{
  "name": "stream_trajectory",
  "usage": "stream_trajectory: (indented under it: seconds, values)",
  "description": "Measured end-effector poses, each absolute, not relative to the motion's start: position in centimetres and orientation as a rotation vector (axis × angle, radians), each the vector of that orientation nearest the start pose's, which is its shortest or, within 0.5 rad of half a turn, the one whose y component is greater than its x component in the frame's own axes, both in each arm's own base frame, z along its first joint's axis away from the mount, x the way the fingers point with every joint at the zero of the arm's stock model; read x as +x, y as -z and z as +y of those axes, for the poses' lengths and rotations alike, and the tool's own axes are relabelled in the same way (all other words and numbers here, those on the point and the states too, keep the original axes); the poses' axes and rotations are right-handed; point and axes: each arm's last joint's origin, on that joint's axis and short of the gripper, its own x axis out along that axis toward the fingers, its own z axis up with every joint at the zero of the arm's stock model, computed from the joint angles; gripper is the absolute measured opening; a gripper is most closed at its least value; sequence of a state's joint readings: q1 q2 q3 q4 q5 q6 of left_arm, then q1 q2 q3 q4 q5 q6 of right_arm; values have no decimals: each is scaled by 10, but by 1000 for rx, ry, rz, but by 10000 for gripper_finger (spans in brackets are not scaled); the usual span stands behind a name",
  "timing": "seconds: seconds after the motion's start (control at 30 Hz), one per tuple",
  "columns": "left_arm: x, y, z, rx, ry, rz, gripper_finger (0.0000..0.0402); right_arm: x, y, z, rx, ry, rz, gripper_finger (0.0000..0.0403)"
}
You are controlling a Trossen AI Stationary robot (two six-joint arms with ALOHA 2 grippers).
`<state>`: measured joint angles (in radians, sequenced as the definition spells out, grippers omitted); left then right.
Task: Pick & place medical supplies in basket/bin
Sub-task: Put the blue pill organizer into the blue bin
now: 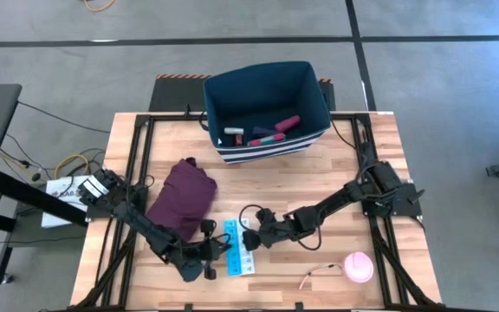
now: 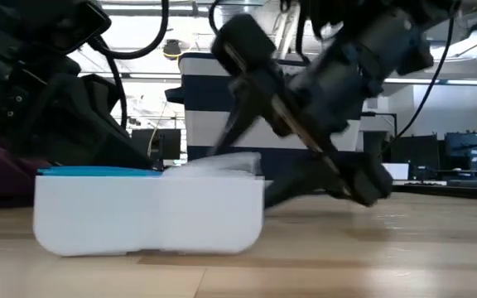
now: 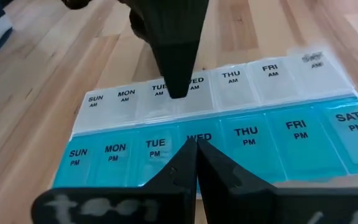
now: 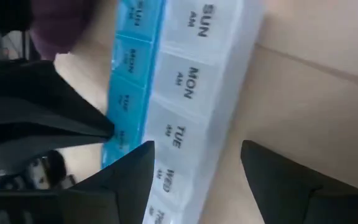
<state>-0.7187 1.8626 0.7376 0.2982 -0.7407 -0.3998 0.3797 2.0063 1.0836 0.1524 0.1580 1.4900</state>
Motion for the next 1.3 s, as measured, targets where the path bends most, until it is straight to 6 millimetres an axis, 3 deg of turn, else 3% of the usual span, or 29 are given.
stream_trajectory:
  seconds: [0.23, 0.83, 1.1, 1.3]
  values:
    - [243, -94, -198, 176, -164, 590, 0, 384, -98, 142, 1266, 313, 697, 233]
    - [236, -91, -201, 162, -215, 583, 0, 391, -108, 145, 1269, 272, 689, 233]
    - [226, -70, -212, 202, -297, 507, 0, 394, -111, 146, 1251, 273, 696, 233]
    - [214, -66, -219, 233, -304, 477, 0, 396, -115, 147, 1272, 256, 682, 233]
